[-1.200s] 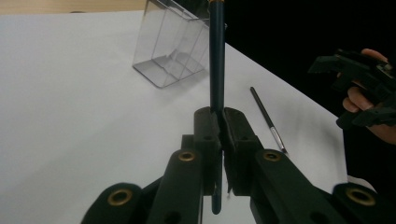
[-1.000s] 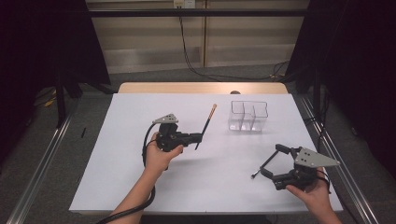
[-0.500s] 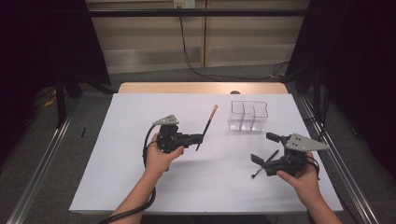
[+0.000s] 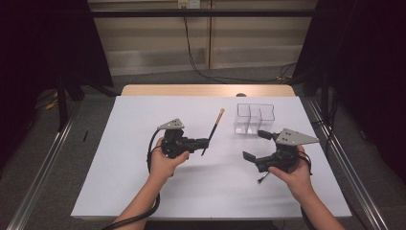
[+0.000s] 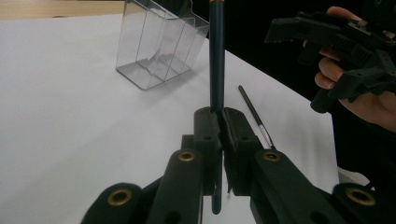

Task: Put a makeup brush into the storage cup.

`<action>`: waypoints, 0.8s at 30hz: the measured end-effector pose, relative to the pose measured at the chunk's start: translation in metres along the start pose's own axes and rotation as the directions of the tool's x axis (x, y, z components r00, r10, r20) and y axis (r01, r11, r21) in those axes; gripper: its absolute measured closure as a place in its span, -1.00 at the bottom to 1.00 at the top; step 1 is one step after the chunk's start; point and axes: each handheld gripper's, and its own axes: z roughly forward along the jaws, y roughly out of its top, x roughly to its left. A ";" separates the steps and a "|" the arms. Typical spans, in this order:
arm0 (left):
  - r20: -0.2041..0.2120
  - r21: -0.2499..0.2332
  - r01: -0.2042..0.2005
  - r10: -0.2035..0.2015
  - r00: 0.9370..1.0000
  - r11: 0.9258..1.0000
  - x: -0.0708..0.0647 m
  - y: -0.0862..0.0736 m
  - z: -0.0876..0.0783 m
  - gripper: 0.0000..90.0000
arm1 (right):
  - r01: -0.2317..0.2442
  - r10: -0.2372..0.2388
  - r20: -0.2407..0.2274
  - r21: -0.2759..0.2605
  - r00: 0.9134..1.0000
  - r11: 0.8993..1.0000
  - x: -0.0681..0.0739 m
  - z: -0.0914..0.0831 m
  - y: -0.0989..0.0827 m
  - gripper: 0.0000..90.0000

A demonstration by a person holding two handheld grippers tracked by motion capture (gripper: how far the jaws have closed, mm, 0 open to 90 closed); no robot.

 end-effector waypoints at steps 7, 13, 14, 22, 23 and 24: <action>0.004 0.004 -0.005 0.005 1.000 1.000 -0.001 -0.001 0.003 0.89 | -0.022 0.021 -0.015 -0.006 1.000 1.000 0.000 0.012 0.004 -0.85; 0.008 0.007 -0.010 0.010 1.000 1.000 -0.002 -0.002 0.005 0.89 | -0.033 0.033 -0.031 -0.005 0.999 0.999 0.003 0.025 0.009 -0.80; 0.007 0.006 -0.010 0.009 1.000 1.000 -0.003 -0.002 0.005 0.89 | -0.037 0.037 -0.034 -0.004 0.999 0.999 0.004 0.027 0.011 -0.77; 0.008 0.007 -0.014 0.014 1.000 1.000 -0.004 -0.003 0.007 0.89 | -0.064 0.063 -0.043 -0.018 0.997 0.998 0.004 0.038 0.018 -0.57; 0.006 0.008 -0.017 0.017 1.000 1.000 -0.004 -0.003 0.007 0.89 | -0.068 0.067 -0.043 -0.017 0.997 0.998 0.004 0.039 0.019 -0.55; 0.005 0.006 -0.019 0.019 1.000 1.000 -0.005 -0.004 0.008 0.89 | -0.073 0.073 -0.046 -0.016 0.996 0.997 0.003 0.040 0.019 -0.50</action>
